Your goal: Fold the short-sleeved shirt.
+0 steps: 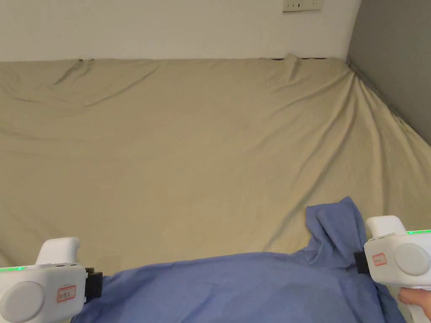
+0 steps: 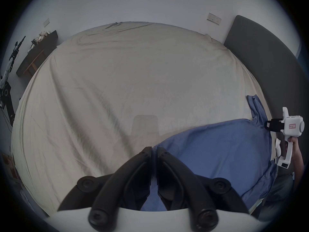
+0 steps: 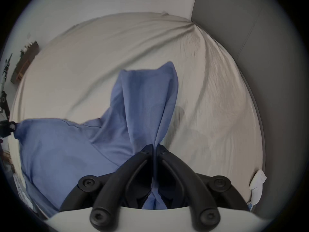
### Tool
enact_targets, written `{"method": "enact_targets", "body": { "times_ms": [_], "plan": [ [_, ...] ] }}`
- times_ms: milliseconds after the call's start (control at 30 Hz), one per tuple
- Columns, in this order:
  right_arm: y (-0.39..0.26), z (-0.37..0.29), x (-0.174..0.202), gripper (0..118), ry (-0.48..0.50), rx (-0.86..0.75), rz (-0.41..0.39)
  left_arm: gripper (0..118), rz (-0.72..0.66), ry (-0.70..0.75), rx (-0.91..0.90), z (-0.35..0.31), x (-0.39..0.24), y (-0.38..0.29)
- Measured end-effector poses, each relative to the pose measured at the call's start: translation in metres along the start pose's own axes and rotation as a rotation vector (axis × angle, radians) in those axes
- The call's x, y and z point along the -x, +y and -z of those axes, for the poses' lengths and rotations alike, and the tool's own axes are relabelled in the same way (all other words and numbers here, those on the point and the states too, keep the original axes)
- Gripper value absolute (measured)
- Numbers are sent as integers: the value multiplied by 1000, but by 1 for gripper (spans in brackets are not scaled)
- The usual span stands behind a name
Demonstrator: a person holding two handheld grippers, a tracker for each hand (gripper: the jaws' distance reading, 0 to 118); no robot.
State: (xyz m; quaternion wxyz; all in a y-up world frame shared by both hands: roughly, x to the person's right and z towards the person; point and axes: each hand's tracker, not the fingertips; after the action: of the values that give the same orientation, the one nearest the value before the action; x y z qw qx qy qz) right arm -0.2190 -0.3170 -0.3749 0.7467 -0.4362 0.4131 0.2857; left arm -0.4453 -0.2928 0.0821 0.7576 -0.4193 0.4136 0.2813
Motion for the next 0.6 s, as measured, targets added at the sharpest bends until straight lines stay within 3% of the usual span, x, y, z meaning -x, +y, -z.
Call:
{"method": "enact_targets", "body": {
  "times_ms": [100, 300, 467, 600],
  "plan": [
    [0, -34, -15, 6, 41, -71, 48, 6, -15, -14, -19, -21, 7, 0],
    [-34, -123, -42, 6, 96, -158, 28, 6, -10, 9, -89, -84, 28, -12],
    [-102, -190, -40, 6, 107, -181, -2, 6, 24, -4, -99, -145, 35, -70],
    [-176, -206, -33, 6, 77, -116, -42, 6, 105, 53, -58, -159, 30, -138]
  ]
}}
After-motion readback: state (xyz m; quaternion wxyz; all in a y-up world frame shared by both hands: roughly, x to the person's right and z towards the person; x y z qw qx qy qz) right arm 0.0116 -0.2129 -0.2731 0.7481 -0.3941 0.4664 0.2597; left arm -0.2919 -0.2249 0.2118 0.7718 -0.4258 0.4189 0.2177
